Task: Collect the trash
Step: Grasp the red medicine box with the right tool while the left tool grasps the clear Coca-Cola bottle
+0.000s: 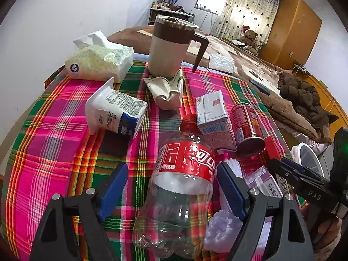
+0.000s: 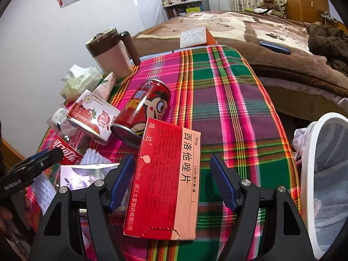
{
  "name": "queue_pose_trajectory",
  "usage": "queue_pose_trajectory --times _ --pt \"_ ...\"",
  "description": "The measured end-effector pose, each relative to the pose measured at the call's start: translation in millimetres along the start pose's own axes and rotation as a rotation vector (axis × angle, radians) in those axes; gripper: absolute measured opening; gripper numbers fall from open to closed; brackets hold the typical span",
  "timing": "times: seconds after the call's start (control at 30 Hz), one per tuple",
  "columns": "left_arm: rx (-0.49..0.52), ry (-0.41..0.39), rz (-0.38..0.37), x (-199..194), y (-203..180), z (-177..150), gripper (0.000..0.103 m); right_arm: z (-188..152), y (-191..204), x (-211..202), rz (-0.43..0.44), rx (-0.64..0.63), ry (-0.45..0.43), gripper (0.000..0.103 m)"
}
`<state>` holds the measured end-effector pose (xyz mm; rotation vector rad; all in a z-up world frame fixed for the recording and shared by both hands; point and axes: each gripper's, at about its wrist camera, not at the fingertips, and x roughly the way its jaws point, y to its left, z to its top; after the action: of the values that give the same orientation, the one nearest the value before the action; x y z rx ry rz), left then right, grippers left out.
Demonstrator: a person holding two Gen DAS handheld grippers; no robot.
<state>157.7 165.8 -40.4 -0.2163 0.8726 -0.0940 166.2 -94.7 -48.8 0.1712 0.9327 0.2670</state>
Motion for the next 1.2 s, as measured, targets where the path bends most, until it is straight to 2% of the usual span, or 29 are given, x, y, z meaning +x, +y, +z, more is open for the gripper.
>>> queue_pose_trajectory --times 0.2,0.47,0.57,0.73,0.83,0.9,1.07,1.2 --pt "-0.017 -0.005 0.02 1.5 1.7 -1.6 0.085 -4.7 -4.9 2.1 -0.025 0.013 0.02 0.073" --pt "-0.014 0.026 -0.007 5.6 -1.6 -5.3 0.075 -7.7 -7.7 -2.1 -0.054 0.008 0.015 0.073" --pt "-0.011 0.031 -0.006 7.4 -3.0 -6.4 0.074 -9.1 -6.0 -2.8 -0.058 -0.006 0.016 0.073" --pt "0.002 0.029 0.014 7.0 -3.9 -6.5 0.073 -14.1 -0.4 -3.7 -0.049 -0.045 0.034 0.073" --pt "0.018 0.015 0.064 5.5 -3.4 -7.3 0.074 -14.1 1.8 -3.7 -0.067 -0.062 0.026 0.073" --pt "0.007 0.032 0.049 8.7 -0.8 -8.4 0.074 -13.3 1.3 -1.7 -0.07 -0.058 0.032 0.073" --pt "0.011 0.047 0.06 14.5 -1.4 -12.2 0.074 -12.8 10.3 6.5 -0.154 -0.123 0.051 0.073" --pt "0.006 0.045 0.059 12.8 -1.1 -14.0 0.074 -14.3 13.1 6.9 -0.183 -0.145 0.051 0.073"
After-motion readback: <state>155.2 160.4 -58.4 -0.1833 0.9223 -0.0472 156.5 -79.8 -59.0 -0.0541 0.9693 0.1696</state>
